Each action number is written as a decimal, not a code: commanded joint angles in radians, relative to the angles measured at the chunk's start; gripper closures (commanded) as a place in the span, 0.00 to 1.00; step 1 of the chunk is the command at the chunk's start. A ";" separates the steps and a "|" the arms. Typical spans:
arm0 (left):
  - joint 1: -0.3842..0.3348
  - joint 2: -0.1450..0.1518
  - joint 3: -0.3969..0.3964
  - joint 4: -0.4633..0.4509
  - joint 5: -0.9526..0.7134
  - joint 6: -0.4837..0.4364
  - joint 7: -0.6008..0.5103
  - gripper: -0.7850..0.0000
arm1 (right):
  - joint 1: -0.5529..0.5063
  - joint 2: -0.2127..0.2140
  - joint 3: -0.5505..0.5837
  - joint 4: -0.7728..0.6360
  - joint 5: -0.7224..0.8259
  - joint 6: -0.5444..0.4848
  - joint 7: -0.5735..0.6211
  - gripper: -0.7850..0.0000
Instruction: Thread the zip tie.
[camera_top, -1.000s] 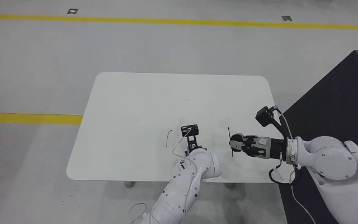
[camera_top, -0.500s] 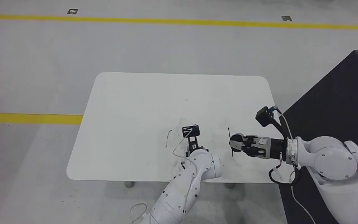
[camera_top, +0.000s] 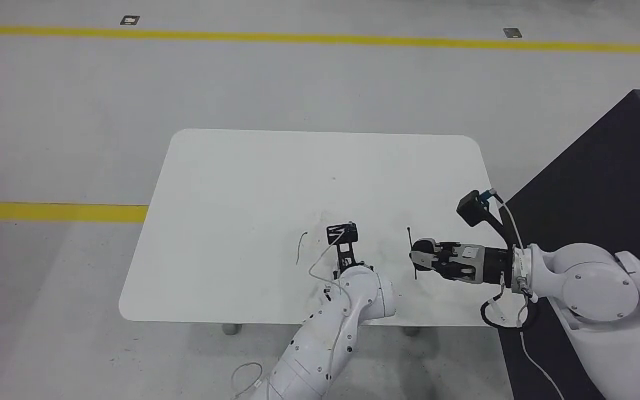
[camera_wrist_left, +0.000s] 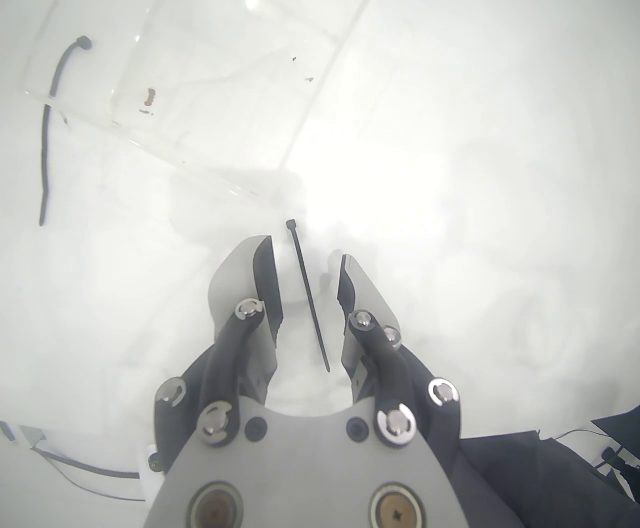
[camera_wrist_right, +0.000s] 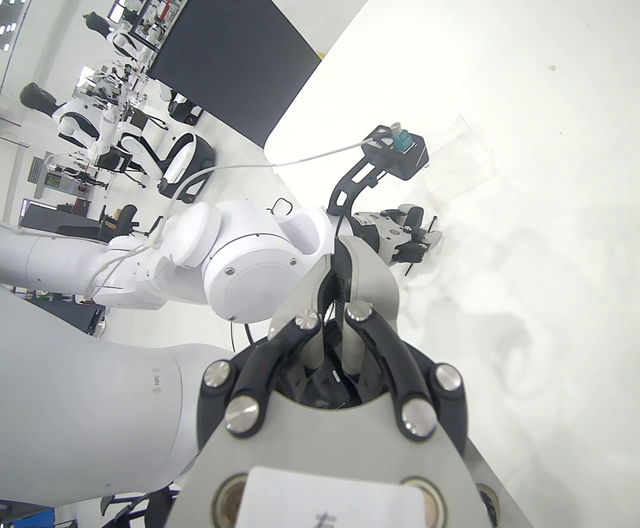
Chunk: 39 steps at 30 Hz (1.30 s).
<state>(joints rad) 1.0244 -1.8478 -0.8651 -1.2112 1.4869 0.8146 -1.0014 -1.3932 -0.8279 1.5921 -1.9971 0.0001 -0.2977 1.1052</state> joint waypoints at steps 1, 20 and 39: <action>-0.002 -0.002 0.005 0.019 -0.001 0.005 0.003 0.73 | 0.000 0.000 0.000 0.000 0.000 0.000 0.000 1.00; -0.036 -0.008 0.013 0.084 -0.040 0.036 0.038 1.00 | 0.000 0.000 0.000 0.000 0.000 0.000 0.000 1.00; 0.115 0.038 -0.064 -0.269 0.057 -0.005 -0.010 1.00 | 0.000 0.000 0.000 0.000 0.000 0.000 0.000 1.00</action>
<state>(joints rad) 1.1237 -1.8151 -0.9159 -1.4515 1.5415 0.8186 -1.0015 -1.3932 -0.8279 1.5921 -1.9971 0.0001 -0.2977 1.1052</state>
